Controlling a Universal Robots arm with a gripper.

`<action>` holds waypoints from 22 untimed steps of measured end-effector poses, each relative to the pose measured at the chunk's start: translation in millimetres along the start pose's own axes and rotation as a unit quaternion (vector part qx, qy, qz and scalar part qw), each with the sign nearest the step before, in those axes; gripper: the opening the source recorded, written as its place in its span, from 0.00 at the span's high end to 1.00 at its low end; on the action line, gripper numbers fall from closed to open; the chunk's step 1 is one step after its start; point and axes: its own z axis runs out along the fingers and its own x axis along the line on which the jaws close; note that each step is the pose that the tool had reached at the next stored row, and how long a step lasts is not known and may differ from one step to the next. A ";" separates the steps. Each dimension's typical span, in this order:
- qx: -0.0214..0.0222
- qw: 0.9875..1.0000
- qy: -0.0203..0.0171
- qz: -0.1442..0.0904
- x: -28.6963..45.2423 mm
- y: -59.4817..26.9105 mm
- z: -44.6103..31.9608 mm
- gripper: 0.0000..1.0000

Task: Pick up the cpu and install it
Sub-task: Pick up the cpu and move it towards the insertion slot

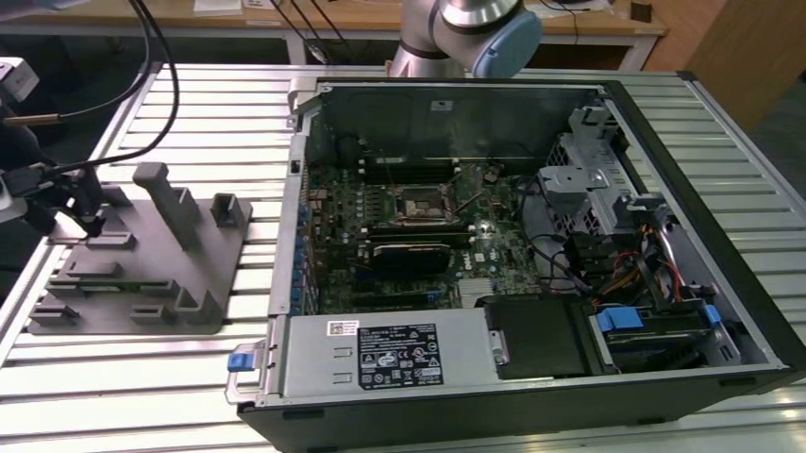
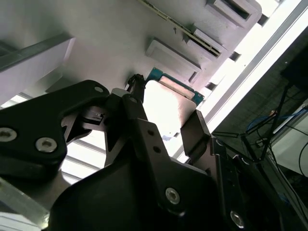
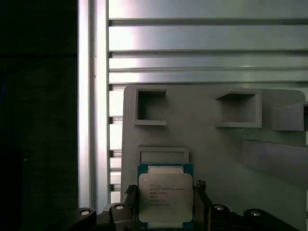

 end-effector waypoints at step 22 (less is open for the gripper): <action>0.000 1.000 0.000 -0.005 -0.8 2.1 -37.8 0.45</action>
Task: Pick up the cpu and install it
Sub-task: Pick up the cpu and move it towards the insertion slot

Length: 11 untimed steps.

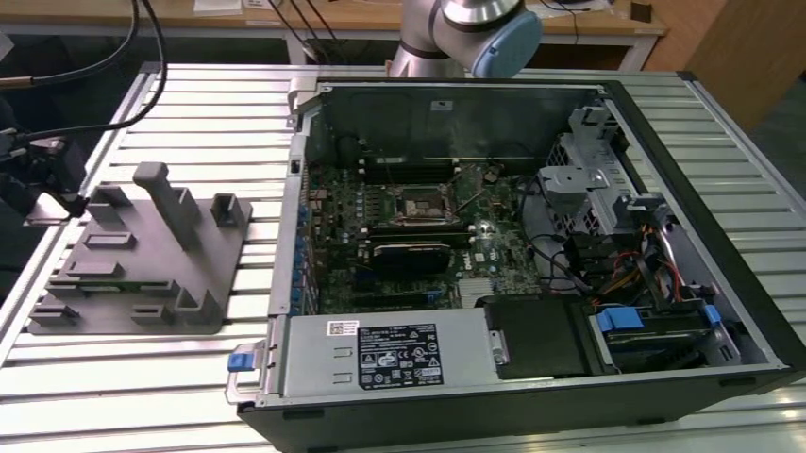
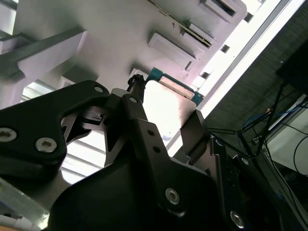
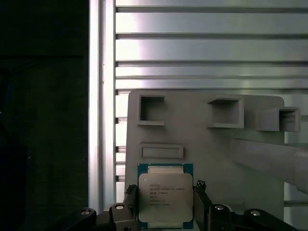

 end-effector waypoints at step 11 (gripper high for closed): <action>0.000 1.000 0.000 -0.001 -0.6 1.9 -28.3 0.45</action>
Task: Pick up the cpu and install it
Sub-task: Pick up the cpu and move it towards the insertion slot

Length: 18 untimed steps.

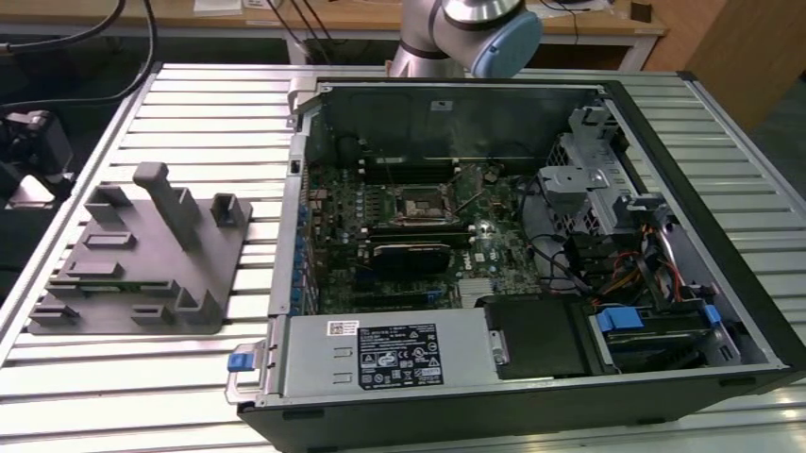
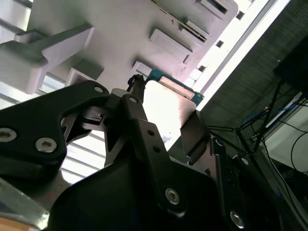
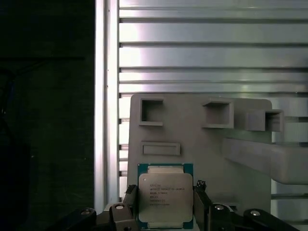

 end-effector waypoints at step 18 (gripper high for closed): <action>0.000 1.000 -0.001 0.000 -1.2 4.0 -55.0 0.45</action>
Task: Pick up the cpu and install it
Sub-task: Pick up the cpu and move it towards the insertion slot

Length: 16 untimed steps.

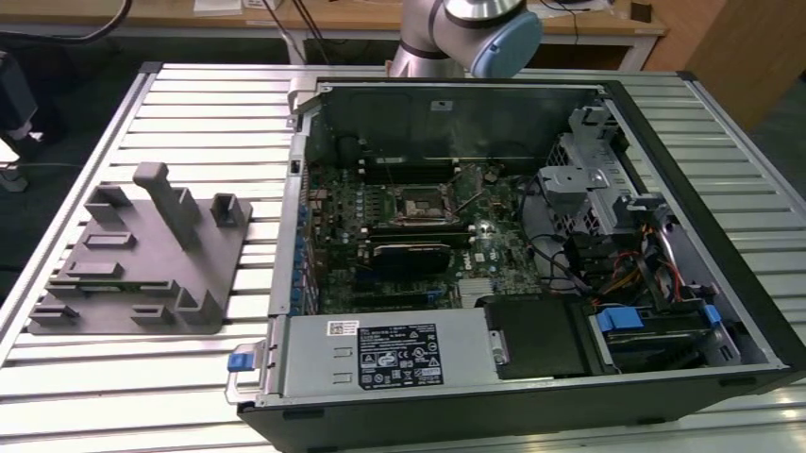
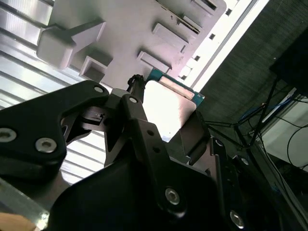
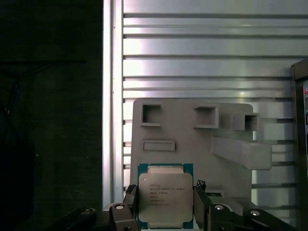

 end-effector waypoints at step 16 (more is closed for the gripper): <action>0.000 1.000 -0.002 0.000 -0.8 3.0 -36.3 0.45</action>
